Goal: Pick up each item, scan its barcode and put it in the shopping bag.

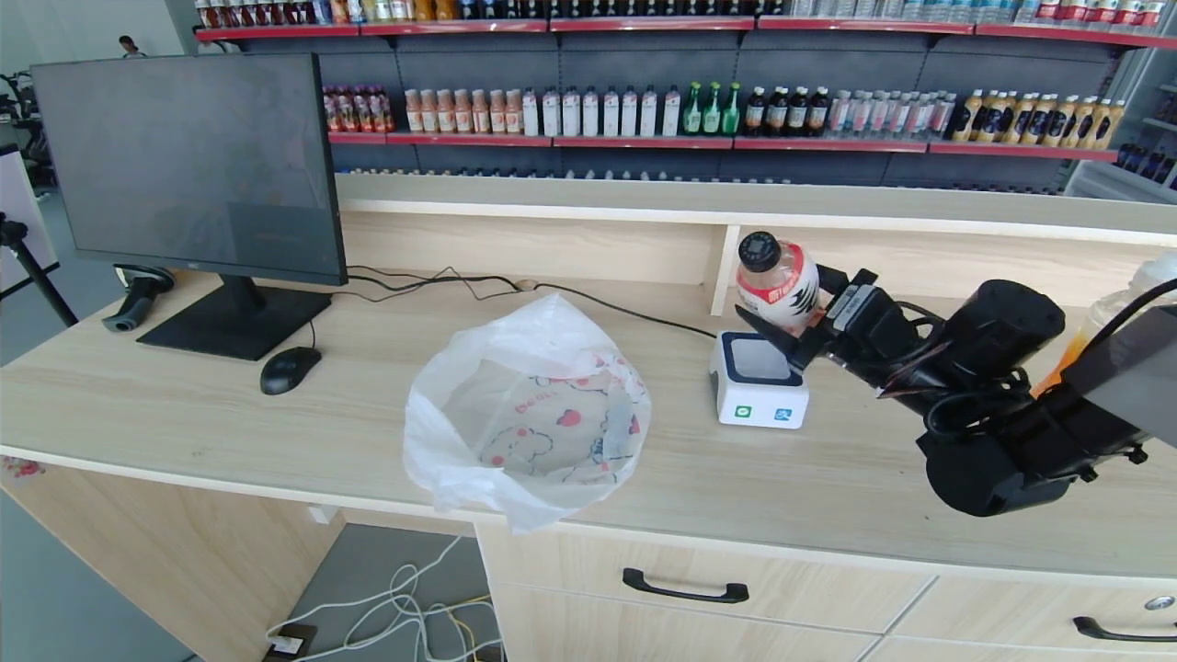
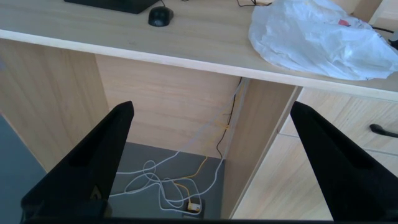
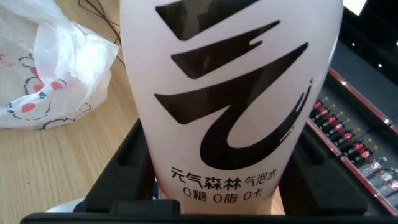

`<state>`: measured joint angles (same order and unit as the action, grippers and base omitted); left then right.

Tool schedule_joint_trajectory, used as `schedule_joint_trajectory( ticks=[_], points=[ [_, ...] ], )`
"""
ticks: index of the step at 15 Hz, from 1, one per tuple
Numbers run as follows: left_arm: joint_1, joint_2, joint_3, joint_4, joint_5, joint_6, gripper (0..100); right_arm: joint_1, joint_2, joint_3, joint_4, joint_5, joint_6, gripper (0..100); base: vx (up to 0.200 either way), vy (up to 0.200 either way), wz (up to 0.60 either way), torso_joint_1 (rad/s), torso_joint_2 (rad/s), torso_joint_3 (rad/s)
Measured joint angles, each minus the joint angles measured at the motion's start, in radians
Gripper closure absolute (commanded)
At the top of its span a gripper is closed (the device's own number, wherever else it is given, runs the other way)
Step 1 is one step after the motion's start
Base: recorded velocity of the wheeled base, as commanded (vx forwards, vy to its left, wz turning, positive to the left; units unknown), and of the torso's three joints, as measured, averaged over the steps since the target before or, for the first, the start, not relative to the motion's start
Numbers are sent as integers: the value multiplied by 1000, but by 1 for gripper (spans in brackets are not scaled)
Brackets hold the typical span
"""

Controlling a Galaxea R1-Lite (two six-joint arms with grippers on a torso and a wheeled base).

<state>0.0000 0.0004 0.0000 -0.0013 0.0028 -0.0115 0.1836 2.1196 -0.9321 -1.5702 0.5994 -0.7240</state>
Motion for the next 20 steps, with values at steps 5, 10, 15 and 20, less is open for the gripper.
schedule_joint_trajectory(
  ticks=[5,10,15,20],
  points=[
    [0,0,0,0,0,-1,0,120,-113,55,0,-312,169,100,0,0,0,0,0,0],
    [0,0,0,0,0,-1,0,144,-246,181,0,-527,450,100,0,0,0,0,0,0],
    [0,0,0,0,0,-2,0,150,-333,347,1,-618,625,100,0,0,0,0,0,0],
    [0,0,0,0,0,-1,0,159,-347,397,1,-623,646,100,0,0,0,0,0,0]
  ],
)
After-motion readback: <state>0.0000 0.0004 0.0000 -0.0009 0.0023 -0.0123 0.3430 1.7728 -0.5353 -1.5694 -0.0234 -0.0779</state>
